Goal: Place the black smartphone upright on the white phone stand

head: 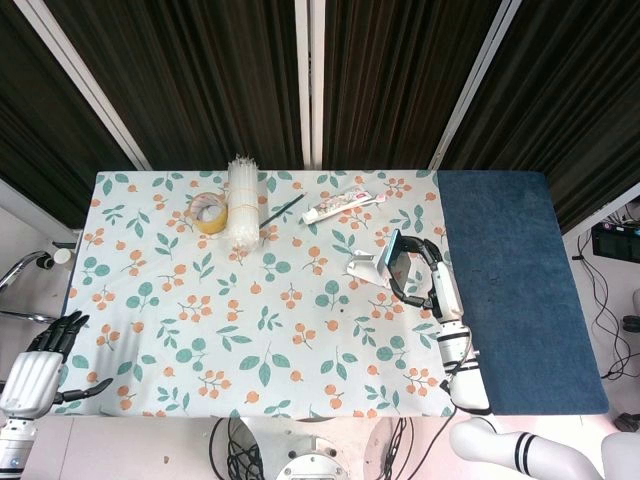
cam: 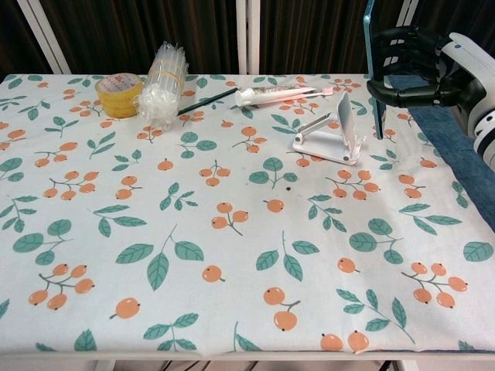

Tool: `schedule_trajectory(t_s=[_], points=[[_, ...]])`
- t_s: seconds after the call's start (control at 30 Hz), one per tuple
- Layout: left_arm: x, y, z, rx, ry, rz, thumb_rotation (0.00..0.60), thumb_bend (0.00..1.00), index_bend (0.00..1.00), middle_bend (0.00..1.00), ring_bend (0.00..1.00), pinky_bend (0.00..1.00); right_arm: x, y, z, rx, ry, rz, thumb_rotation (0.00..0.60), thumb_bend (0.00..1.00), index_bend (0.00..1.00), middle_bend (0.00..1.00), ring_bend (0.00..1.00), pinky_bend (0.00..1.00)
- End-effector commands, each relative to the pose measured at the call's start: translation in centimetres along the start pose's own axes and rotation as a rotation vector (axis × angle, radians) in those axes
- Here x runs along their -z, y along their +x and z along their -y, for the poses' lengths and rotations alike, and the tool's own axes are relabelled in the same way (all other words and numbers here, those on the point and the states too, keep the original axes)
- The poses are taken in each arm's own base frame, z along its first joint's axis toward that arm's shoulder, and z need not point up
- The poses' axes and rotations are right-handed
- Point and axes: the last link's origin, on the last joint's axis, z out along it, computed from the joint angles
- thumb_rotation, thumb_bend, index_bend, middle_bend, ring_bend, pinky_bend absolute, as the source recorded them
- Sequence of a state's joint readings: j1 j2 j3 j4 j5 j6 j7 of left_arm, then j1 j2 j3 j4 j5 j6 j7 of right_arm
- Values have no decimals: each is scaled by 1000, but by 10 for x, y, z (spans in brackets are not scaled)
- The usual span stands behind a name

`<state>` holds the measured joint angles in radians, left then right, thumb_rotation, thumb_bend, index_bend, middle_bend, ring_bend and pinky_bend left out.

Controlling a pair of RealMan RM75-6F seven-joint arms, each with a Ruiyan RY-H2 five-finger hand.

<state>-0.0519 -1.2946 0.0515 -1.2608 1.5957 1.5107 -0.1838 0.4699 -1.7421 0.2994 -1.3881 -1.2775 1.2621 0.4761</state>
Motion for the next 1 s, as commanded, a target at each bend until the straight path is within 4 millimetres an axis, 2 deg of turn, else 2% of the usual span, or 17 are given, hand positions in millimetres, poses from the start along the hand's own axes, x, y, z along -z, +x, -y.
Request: schedule_trajectory(t_s=[0.03,0.57,1.0], points=[[-1,0,0,1,-1,1,313,52,73,50,79,219,-6,-2,-1,-15,1,-19,600,340,615,344,307,0],[-1,2,4,4,2,6,313,52,73,51,79,219,-21,-13,-14,-109,-55,-65,600,341,616,325,292,0],[0,2,8,5,15,14,314,51,73,50,79,219,-28,-24,-23,-94,-89,-43,600,340,617,312,280,0]])
